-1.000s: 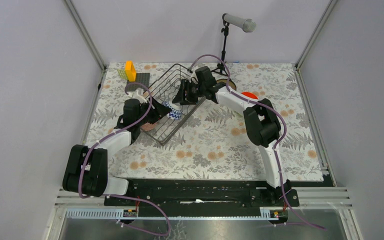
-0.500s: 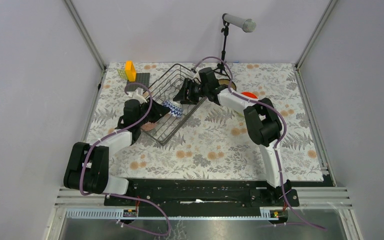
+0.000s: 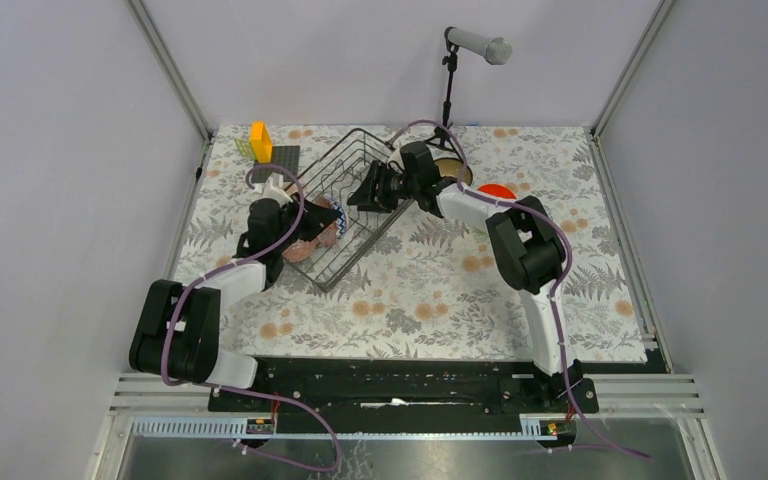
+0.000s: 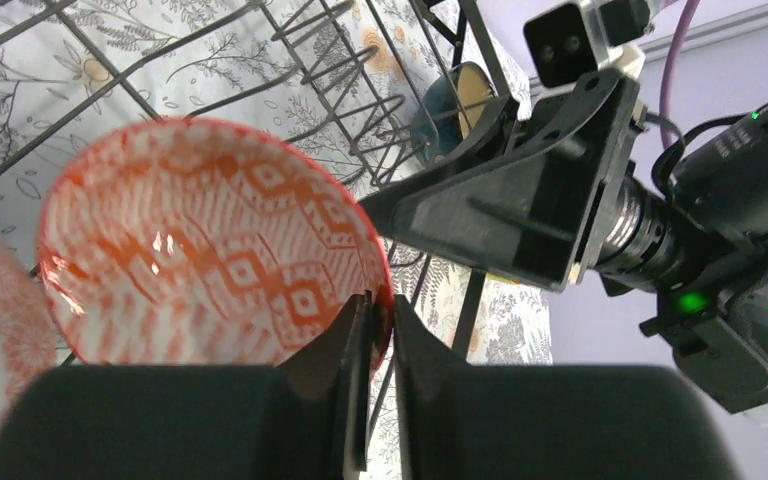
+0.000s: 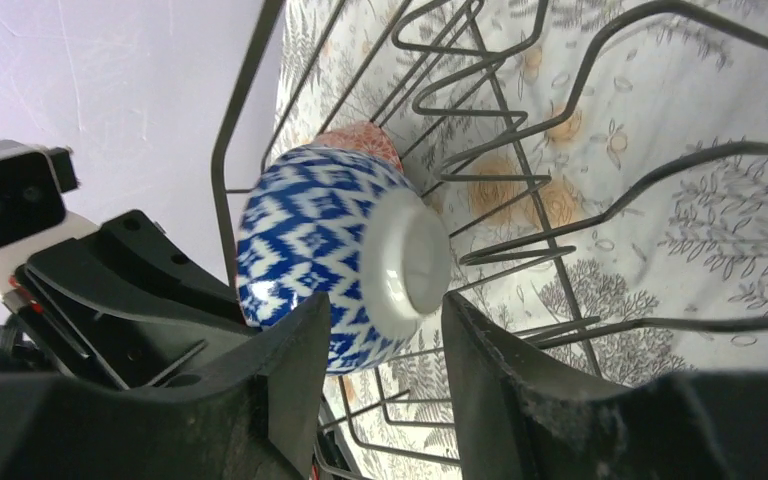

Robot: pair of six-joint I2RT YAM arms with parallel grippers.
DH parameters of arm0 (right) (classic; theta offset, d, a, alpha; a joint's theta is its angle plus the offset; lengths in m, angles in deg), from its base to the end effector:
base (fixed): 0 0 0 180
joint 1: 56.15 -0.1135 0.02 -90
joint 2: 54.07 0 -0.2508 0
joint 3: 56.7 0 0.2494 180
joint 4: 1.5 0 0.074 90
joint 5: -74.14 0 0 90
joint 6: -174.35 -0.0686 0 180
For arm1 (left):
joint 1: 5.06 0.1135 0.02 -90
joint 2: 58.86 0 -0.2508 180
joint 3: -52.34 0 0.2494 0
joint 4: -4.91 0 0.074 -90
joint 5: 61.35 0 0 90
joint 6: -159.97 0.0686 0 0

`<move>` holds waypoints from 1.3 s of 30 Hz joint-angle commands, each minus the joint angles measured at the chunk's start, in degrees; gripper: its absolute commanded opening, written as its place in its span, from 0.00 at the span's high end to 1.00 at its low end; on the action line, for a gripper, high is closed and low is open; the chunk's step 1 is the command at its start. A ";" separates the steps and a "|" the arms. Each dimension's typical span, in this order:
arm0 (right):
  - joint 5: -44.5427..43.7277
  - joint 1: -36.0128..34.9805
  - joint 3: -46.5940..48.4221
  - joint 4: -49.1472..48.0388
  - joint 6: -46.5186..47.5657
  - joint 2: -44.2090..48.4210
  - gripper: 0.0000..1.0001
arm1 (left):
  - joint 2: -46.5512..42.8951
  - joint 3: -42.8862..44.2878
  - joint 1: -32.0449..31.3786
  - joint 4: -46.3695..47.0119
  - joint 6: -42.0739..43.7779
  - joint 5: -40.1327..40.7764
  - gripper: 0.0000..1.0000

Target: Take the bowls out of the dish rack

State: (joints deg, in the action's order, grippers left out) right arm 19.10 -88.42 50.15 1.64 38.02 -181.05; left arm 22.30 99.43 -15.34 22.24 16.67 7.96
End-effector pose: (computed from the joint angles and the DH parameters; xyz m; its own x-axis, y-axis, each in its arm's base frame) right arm 0.4226 0.3134 0.1766 -0.8691 0.1523 -0.4706 -0.3679 0.4370 0.8208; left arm 0.3109 -0.0810 0.1818 -0.5701 -0.6589 -0.4907 0.0715 0.5552 -0.8286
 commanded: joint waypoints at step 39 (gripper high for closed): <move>-30.33 -0.90 -20.58 17.19 24.59 39.55 0.32 | -14.45 23.33 -16.83 -30.93 24.50 7.91 1.00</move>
State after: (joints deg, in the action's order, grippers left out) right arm -0.72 -89.36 34.23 17.74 58.92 -150.03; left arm 9.47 117.35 -27.25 -6.42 34.47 11.41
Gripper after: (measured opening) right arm 0.659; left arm 0.018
